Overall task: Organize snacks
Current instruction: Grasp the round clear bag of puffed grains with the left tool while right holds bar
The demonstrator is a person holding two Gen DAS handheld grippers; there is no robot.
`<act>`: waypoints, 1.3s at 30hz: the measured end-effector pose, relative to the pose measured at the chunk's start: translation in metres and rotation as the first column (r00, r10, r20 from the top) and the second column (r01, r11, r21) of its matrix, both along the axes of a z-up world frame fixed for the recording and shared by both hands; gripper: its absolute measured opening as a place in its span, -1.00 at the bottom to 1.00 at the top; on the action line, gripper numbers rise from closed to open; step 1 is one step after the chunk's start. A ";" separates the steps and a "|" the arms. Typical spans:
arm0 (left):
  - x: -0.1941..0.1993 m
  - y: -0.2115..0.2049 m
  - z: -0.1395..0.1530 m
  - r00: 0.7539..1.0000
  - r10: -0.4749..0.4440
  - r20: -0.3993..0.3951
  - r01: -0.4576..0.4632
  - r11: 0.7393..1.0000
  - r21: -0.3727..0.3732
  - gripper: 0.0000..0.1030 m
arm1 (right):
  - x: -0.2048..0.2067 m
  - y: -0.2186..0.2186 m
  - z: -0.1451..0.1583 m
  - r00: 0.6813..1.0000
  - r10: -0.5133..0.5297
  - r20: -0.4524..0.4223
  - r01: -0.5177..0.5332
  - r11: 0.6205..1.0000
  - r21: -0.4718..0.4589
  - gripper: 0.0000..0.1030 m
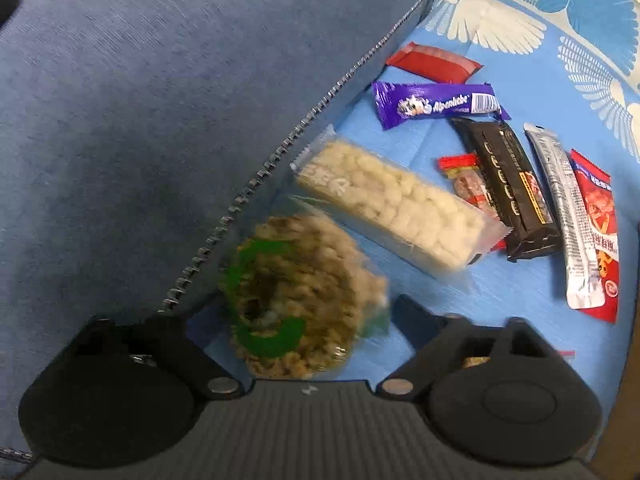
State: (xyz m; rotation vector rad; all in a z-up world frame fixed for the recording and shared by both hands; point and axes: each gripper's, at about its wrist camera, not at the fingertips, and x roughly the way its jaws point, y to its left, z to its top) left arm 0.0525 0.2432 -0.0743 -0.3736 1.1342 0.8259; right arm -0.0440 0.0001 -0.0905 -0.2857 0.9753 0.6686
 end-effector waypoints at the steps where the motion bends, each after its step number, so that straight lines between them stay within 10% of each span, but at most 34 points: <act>1: -0.002 -0.001 0.003 1.000 -0.016 -0.006 0.016 1.000 0.019 0.49 | -0.001 0.000 0.000 1.000 0.000 0.006 0.000 1.000 -0.003 -0.32; 4: -0.010 0.000 0.008 0.998 -0.057 -0.010 0.057 0.998 0.008 0.30 | -0.001 0.002 0.000 1.000 0.005 0.026 -0.004 1.000 -0.017 -0.59; 6: -0.015 0.004 0.014 0.997 -0.071 0.000 0.071 0.997 0.005 -0.47 | -0.003 0.002 0.001 1.000 0.005 0.031 -0.005 1.000 -0.014 -0.66; 11: -0.036 0.017 0.039 0.969 -0.178 0.168 0.196 0.976 -0.096 -0.48 | -0.004 -0.001 0.003 0.999 0.003 0.043 -0.002 1.000 -0.011 -0.68; 15: -0.053 0.025 0.048 0.910 -0.241 0.336 0.344 0.892 -0.294 -0.48 | -0.007 0.000 0.004 0.999 0.012 0.042 -0.012 1.000 -0.002 -0.68; 19: -0.055 0.024 0.033 0.883 -0.287 0.371 0.448 0.749 -0.488 -0.47 | -0.005 -0.002 0.004 0.999 0.024 0.030 -0.024 1.000 0.012 -0.67; 25: -0.054 0.013 0.041 0.886 -0.423 0.188 0.459 0.854 -0.246 0.25 | -0.004 0.000 0.002 1.000 0.017 0.016 -0.017 1.000 0.017 -0.64; 39: -0.036 -0.002 0.008 0.871 -0.489 0.039 0.482 0.838 -0.256 0.67 | -0.004 0.002 0.000 1.000 0.016 0.024 -0.016 1.000 0.007 -0.25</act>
